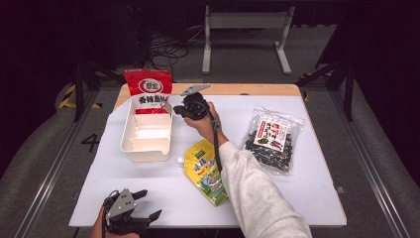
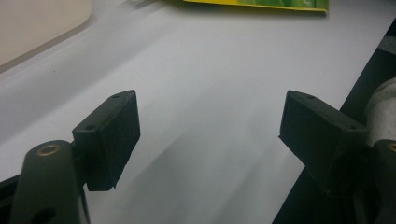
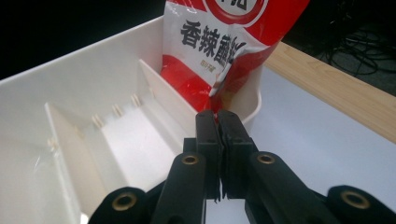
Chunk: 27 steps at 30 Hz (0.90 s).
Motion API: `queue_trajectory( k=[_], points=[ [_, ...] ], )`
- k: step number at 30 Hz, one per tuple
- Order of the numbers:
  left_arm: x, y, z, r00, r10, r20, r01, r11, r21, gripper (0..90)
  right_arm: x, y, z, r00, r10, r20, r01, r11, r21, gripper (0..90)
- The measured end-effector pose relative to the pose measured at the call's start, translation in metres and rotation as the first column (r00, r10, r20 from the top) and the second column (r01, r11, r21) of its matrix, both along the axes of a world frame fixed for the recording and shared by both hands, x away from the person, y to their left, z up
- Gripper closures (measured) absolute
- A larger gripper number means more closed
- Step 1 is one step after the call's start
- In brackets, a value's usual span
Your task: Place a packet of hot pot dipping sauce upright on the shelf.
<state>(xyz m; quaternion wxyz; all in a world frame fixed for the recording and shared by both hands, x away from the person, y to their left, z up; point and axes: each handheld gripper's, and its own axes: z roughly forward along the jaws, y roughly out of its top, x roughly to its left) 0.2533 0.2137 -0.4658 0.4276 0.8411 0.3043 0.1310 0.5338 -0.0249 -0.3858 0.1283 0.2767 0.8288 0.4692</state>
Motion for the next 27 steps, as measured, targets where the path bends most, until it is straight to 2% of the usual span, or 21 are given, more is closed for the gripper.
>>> queue_trajectory(
  k=[4,9,14,18,21,23,27],
  points=[
    [0.004,-0.005,0.0,0.9999,-0.011,0.001,0.011,0.9999,0.001,21.0,-0.018,-0.022,0.006,0.9999,0.006,0.015,-0.006,1.0,-0.008,86.7],
    [0.009,-0.013,-0.001,0.9996,-0.023,-0.017,0.023,0.9997,0.006,21.2,-0.044,-0.053,0.01,0.999,0.016,0.043,-0.015,1.0,-0.019,86.6],
    [0.014,-0.02,-0.001,0.9992,-0.035,-0.021,0.035,0.9993,0.01,21.2,-0.072,-0.083,0.011,0.9964,0.034,0.078,-0.029,0.997,-0.072,87.0],
    [0.019,-0.024,-0.001,0.9988,-0.029,-0.038,0.029,0.9996,0.001,21.2,-0.096,-0.106,0.008,0.9961,0.056,0.069,-0.051,0.997,-0.062,86.5],
    [0.022,-0.028,-0.001,0.9983,-0.029,-0.051,0.029,0.9996,-0.003,21.2,-0.115,-0.12,0.003,0.994,0.073,0.082,-0.065,0.994,-0.093,86.1],
    [0.024,-0.031,-0.001,0.9981,-0.038,-0.049,0.038,0.9992,0.007,21.1,-0.128,-0.131,0.0,0.9938,0.083,0.074,-0.076,0.993,-0.093,86.0],
    [0.03,-0.037,-0.001,0.9972,-0.05,-0.056,0.05,0.9987,0.012,21.1,-0.148,-0.151,-0.005,0.9949,0.085,0.056,-0.08,0.994,-0.073,85.7]
  ],
)
